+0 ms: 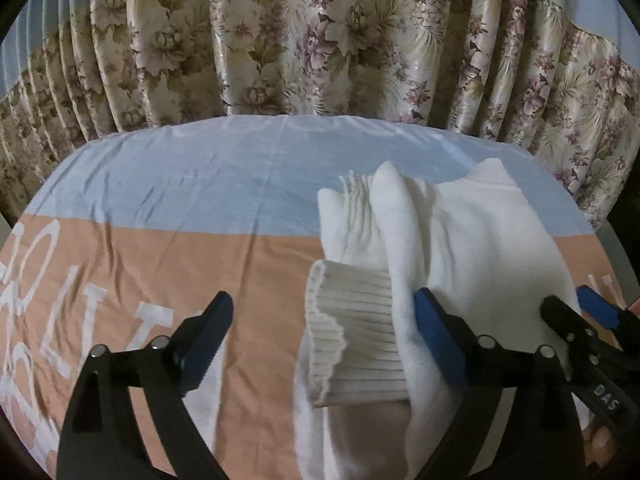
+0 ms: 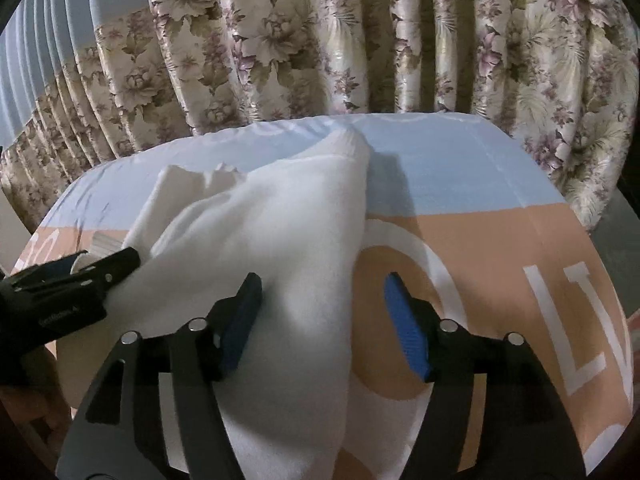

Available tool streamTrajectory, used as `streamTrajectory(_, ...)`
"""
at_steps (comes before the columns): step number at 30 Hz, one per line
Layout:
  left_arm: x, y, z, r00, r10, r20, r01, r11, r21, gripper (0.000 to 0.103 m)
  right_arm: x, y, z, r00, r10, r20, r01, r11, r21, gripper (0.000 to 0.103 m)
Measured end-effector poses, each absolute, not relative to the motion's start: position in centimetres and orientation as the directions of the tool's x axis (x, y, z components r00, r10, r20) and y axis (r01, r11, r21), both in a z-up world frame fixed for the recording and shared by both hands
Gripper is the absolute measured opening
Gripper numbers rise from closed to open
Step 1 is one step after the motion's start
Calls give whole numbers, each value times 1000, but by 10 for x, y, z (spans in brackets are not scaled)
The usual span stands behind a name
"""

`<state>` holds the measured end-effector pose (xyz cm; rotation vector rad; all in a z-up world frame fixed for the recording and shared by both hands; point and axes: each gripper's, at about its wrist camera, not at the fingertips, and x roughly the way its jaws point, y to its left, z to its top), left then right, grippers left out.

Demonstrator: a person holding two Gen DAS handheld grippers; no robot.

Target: Fold small clothes

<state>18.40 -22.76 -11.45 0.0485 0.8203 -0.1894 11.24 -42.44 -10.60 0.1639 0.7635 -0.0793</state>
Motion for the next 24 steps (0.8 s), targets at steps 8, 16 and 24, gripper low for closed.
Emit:
streamTrajectory(8,160,-202,-116,716,-55,-696,134,989,59,102,83,-428,-104,719,-39,-694,154,983,105,82)
streamTrajectory(16,150,-142,-127,665,-37,-746,71,997,14,102,53,-419,-99,716,-71,-694,182,979,88,82)
streamTrajectory(24,101,-83,-105,684,-41,-729,67,998,7,102,6,-386,-59,752,-112,-650,219,972,86,98)
